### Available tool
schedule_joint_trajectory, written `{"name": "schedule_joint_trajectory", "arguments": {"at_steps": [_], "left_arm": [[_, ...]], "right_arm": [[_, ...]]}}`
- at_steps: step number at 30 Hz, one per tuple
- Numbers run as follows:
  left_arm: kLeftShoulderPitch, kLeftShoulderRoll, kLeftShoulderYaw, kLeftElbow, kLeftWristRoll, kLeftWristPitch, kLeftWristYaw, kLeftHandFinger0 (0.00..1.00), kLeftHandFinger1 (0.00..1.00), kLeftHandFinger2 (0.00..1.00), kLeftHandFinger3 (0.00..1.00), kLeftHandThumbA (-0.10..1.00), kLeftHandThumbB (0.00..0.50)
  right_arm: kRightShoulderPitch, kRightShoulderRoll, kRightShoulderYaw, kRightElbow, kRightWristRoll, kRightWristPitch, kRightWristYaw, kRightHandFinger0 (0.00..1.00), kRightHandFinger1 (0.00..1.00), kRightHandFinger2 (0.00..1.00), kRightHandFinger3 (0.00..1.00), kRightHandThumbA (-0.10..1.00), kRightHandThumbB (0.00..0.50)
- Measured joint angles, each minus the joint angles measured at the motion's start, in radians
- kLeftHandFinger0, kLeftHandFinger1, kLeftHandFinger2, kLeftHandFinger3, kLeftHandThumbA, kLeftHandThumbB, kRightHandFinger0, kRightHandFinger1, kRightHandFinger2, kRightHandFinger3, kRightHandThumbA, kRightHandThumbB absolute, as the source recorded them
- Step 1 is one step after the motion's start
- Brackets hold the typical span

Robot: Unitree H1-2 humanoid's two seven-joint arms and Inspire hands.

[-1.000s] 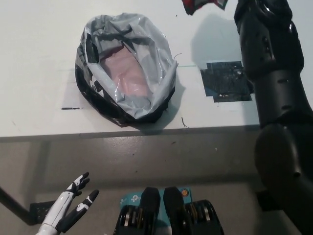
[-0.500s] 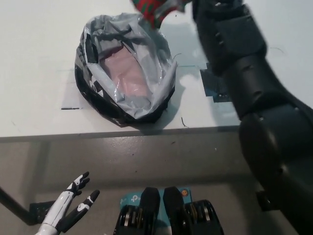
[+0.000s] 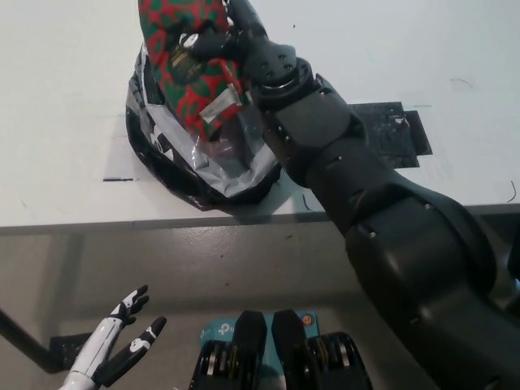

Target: The robot uses its right hand to pick up a bag of coffee beans and puts it in the black plastic bag, then the robot grabs the top of the bag and lifts it.

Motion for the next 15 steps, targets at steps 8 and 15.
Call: {"name": "schedule_joint_trajectory", "arguments": {"at_steps": [8, 15], "left_arm": [[0.0, 0.0, 0.0, -0.003, 0.004, 0.0, 0.0, 1.0, 1.0, 1.0, 1.0, 0.83, 0.166], [0.0, 0.0, 0.0, -0.004, 0.003, 0.0, 0.0, 1.0, 1.0, 1.0, 1.0, 0.82, 0.166]], "right_arm": [[0.007, -0.001, 0.016, 0.017, -0.014, -0.002, -0.026, 0.0, 0.34, 0.74, 0.73, -0.1, 0.146], [0.012, 0.0, 0.076, 0.03, -0.047, -0.014, -0.034, 0.0, 0.38, 0.86, 0.68, -0.1, 0.131]]}}
